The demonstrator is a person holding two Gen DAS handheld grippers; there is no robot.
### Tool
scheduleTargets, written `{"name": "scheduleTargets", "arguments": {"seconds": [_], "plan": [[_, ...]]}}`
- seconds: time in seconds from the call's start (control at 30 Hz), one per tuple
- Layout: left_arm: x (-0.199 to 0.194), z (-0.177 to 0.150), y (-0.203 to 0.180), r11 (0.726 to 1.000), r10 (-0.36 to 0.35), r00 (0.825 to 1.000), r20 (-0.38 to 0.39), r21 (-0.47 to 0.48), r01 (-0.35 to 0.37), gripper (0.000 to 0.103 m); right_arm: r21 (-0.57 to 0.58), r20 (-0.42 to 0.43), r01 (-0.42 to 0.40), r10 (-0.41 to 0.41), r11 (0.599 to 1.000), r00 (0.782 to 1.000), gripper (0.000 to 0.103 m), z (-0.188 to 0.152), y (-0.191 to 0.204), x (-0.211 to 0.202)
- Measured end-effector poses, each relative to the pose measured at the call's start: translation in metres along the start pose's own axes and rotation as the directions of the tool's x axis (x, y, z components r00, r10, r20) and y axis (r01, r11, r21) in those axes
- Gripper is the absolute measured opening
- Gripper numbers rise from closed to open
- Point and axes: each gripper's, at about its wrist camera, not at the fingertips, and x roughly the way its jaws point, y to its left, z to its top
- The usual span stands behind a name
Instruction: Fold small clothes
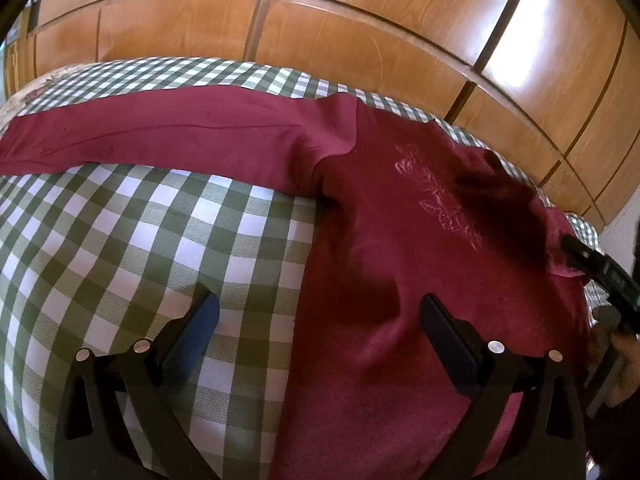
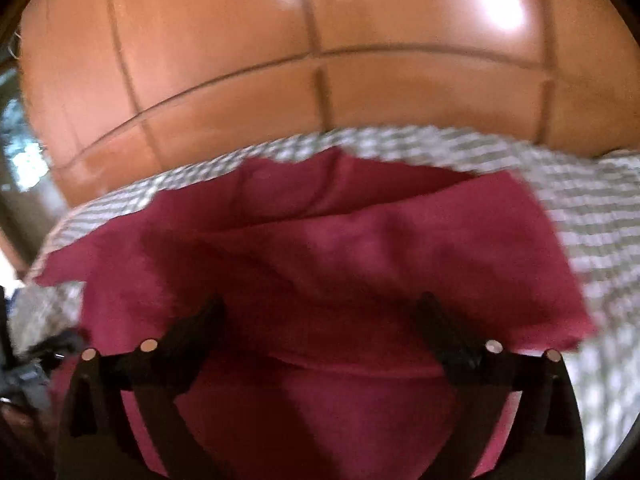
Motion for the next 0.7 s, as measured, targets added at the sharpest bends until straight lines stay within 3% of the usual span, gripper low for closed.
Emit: {"name": "scheduleTargets", "arguments": {"seconds": [0.1,0.13,0.23,0.3,0.4,0.47,0.53,0.7], "plan": [[0.002,0.003,-0.012,0.997,0.065,0.997,-0.043,0.037,-0.063,0.099,0.049,0.041,0.188,-0.19,0.981,0.981,0.101,-0.013,-0.02,-0.018],[0.001,0.004,-0.017,0.997,0.069,0.996,-0.057,0.045,-0.067,0.099,0.075,0.039,0.215,-0.219,0.974,0.975,0.101,-0.014,-0.025,-0.02],[-0.014,0.014,-0.031,1.0,-0.031,0.999,-0.036,-0.003,0.031,0.099,0.193,-0.016,0.355,-0.359,0.915,0.933,0.101,-0.021,-0.048,-0.023],[-0.022,0.022,-0.047,0.996,-0.081,0.997,-0.008,-0.028,0.081,0.099,0.253,-0.088,0.406,-0.397,0.878,0.913,0.101,-0.023,-0.064,-0.016],[-0.016,0.036,-0.076,0.99,-0.136,0.991,-0.017,-0.029,0.136,0.099,0.365,-0.098,0.357,-0.346,0.86,0.933,0.101,-0.033,-0.089,-0.017],[-0.005,0.045,-0.094,0.99,-0.143,0.99,-0.018,-0.002,0.143,0.097,0.397,-0.062,0.354,-0.36,0.847,0.931,0.101,-0.035,-0.092,-0.027],[0.014,0.054,-0.113,0.989,-0.142,0.989,-0.034,0.041,0.143,0.085,0.448,-0.02,0.348,-0.38,0.823,0.925,0.101,-0.038,-0.097,-0.042],[0.073,0.055,-0.135,0.991,-0.13,0.973,-0.193,0.01,0.134,0.072,0.609,0.024,0.317,-0.416,0.727,0.909,0.101,-0.046,-0.122,-0.059]]}}
